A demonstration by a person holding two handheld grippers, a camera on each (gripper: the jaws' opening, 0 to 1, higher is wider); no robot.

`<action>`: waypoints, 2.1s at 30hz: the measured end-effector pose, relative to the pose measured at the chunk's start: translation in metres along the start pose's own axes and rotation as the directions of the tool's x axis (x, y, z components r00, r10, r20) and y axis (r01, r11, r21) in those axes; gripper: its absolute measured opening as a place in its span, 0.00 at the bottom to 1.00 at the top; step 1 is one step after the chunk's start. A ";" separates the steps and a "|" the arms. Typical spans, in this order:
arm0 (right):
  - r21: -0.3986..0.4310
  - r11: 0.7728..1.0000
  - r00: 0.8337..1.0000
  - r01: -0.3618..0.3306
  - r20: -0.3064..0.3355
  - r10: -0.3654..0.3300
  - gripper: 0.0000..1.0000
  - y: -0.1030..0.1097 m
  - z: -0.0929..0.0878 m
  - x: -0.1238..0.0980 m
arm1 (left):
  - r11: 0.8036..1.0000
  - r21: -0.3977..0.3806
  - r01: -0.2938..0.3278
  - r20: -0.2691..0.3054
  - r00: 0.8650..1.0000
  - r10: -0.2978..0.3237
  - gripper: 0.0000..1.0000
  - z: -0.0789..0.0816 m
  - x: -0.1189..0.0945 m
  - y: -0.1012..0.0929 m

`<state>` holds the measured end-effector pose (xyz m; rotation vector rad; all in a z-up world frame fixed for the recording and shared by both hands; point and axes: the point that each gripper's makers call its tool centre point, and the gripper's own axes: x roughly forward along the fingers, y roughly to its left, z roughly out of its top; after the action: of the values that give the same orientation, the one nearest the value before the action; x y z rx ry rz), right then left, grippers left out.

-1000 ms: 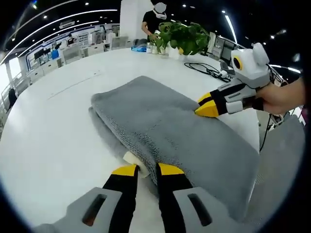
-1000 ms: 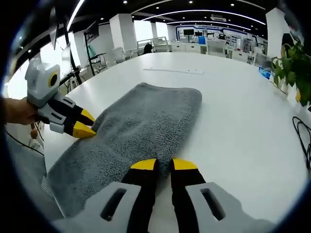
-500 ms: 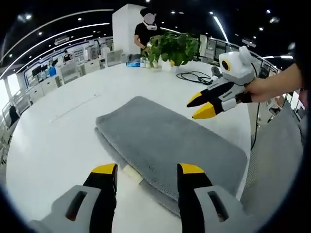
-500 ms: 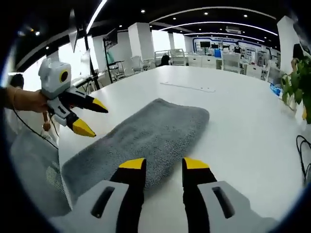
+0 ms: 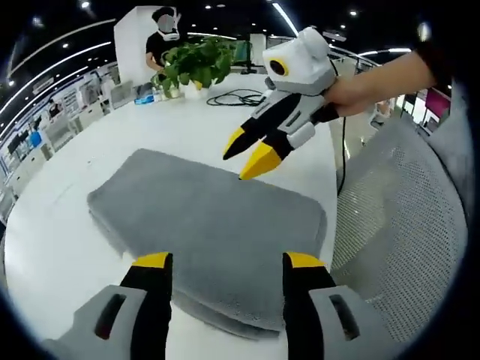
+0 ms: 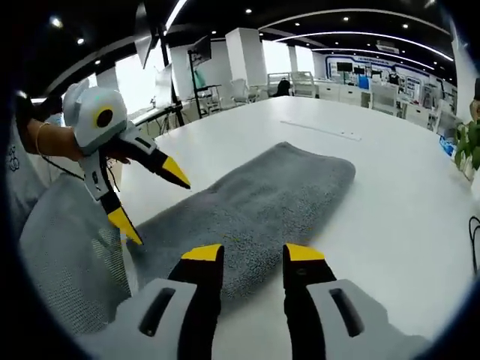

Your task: Fold the towel on the table until its edges align and the towel forms a compact rectangular stack.

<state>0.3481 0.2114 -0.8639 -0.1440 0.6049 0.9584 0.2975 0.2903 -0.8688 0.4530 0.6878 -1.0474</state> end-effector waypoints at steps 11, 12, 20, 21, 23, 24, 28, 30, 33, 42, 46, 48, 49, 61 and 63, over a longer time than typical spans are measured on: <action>-0.036 0.993 0.993 -0.114 -0.045 0.112 0.35 0.048 -0.025 -0.008 | 0.998 0.034 0.054 -0.026 0.998 -0.053 0.50 -0.005 0.003 -0.030; -0.034 0.991 0.991 -0.131 -0.045 0.129 0.34 0.053 -0.026 -0.008 | 0.997 0.031 0.064 -0.027 0.998 -0.063 0.50 -0.006 0.003 -0.033; -0.071 0.982 0.982 -0.175 -0.084 0.169 0.32 0.073 -0.036 -0.012 | 0.992 0.077 0.103 -0.076 0.992 -0.098 0.46 -0.019 0.008 -0.049; -0.070 0.981 0.981 -0.179 -0.093 0.172 0.32 0.074 -0.038 -0.012 | 0.992 0.073 0.105 -0.078 0.992 -0.100 0.46 -0.020 0.008 -0.049; -0.076 0.980 0.979 -0.186 -0.102 0.178 0.32 0.075 -0.040 -0.013 | 0.992 0.069 0.108 -0.082 0.991 -0.102 0.44 -0.023 0.009 -0.052; -0.080 0.978 0.977 -0.191 -0.109 0.182 0.32 0.077 -0.042 -0.013 | 0.992 0.070 0.109 -0.085 0.991 -0.103 0.42 -0.024 0.009 -0.054; -0.129 0.968 0.970 -0.215 -0.143 0.196 0.31 0.085 -0.048 -0.016 | 0.988 0.079 0.135 -0.097 0.987 -0.127 0.34 -0.030 0.010 -0.062; -0.155 0.960 0.963 -0.232 -0.174 0.205 0.30 0.088 -0.054 -0.018 | 0.987 0.084 0.134 -0.117 0.985 -0.124 0.32 -0.035 0.012 -0.062; -0.198 0.947 0.953 -0.255 -0.219 0.211 0.26 0.092 -0.063 -0.018 | 0.989 0.085 0.121 -0.121 0.986 -0.110 0.31 -0.036 0.015 -0.061; -0.273 0.925 0.944 -0.264 -0.271 0.189 0.29 0.091 -0.075 -0.014 | 0.997 0.016 0.070 -0.080 0.994 -0.068 0.25 -0.035 0.020 -0.053; -0.252 0.940 0.949 -0.229 -0.273 0.158 0.22 0.082 -0.076 -0.009 | 0.997 0.014 0.072 -0.074 0.995 -0.071 0.26 -0.036 0.021 -0.054; -0.209 0.954 0.951 -0.217 -0.264 0.159 0.19 0.079 -0.074 -0.008 | 0.998 0.016 0.068 -0.072 0.995 -0.067 0.26 -0.036 0.021 -0.053; -0.205 0.953 0.950 -0.221 -0.264 0.164 0.18 0.079 -0.074 -0.009 | 0.998 0.015 0.065 -0.072 0.995 -0.064 0.25 -0.036 0.021 -0.053; -0.249 0.937 0.948 -0.245 -0.265 0.178 0.22 0.083 -0.077 -0.009 | 0.998 0.052 0.046 -0.069 0.997 -0.042 0.24 -0.036 0.022 -0.052; -0.253 0.934 0.946 -0.251 -0.266 0.183 0.23 0.085 -0.078 -0.010 | 0.998 0.051 0.040 -0.056 0.998 -0.037 0.23 -0.036 0.022 -0.051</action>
<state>0.2434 0.2242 -0.9104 -0.4621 0.7125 1.2546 0.2479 0.2771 -0.9111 0.5166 0.7215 -1.0945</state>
